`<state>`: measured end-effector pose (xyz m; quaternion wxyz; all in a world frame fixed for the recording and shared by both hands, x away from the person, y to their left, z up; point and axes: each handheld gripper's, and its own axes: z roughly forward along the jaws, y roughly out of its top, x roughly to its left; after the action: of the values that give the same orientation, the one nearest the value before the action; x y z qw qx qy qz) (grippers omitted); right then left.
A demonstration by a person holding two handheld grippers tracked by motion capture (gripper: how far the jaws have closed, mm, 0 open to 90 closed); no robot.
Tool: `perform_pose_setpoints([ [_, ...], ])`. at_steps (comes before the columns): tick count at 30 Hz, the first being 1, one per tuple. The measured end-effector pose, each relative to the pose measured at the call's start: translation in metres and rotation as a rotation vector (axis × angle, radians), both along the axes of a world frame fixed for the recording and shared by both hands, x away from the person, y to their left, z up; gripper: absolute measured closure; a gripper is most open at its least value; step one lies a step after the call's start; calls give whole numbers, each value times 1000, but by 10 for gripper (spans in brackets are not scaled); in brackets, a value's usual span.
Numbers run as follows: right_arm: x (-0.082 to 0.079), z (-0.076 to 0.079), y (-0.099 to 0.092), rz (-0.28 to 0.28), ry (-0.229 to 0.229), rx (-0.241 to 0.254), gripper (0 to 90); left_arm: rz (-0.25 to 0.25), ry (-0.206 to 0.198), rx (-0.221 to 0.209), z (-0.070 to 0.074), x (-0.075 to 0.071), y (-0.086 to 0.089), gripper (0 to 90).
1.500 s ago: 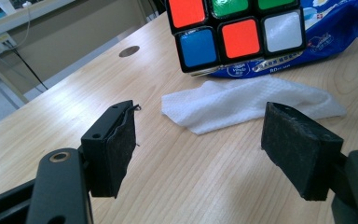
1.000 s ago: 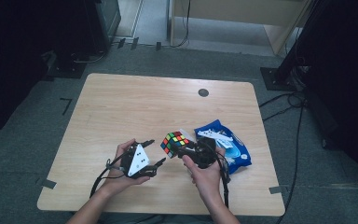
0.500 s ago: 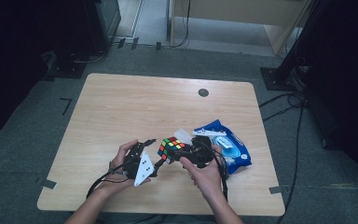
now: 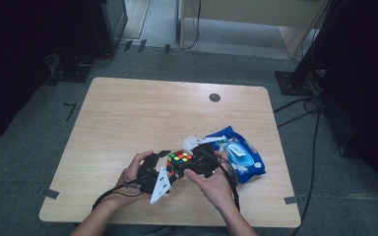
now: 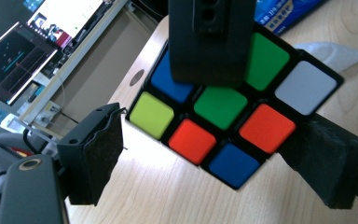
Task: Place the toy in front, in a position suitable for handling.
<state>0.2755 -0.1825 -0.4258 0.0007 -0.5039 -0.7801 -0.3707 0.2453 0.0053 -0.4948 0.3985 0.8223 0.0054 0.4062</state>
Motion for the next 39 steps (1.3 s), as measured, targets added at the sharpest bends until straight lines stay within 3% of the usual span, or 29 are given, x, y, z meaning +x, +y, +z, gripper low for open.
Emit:
perform_pose_setpoints([
  [5, -1, -2, 9, 62, 19, -56, 343, -36, -3, 32, -4, -4, -5, 160],
  [7, 0, -3, 10, 67, 27, -57, 342, -53, -4, 41, -5, -6, -4, 244],
  [10, 3, -5, 6, 80, 28, -40, 341, -81, 67, 9, -2, -4, -1, 284],
  [13, 5, -4, 2, 89, 7, -8, 336, -98, 113, -23, 0, -4, 2, 341],
  [21, 6, -3, -6, 134, -21, 85, 319, -98, 243, -137, 10, 4, 12, 345],
  [26, 3, 6, -14, 126, -108, 138, 308, -47, 339, -212, 12, 17, 25, 345],
  [29, 3, 11, -27, 42, -186, 160, 343, 8, 406, -273, 12, 28, 35, 344],
  [31, 5, 10, -37, -13, -219, 193, 413, 24, 419, -292, 11, 31, 39, 345],
  [32, 6, 8, -40, -30, -236, 178, 448, 44, 435, -314, 12, 35, 44, 344],
  [35, 11, -9, -45, -55, -290, 27, 493, 52, 444, -341, 15, 37, 49, 344],
  [39, 20, -38, -46, -52, -263, -53, 523, 53, 448, -352, 16, 36, 48, 344],
])
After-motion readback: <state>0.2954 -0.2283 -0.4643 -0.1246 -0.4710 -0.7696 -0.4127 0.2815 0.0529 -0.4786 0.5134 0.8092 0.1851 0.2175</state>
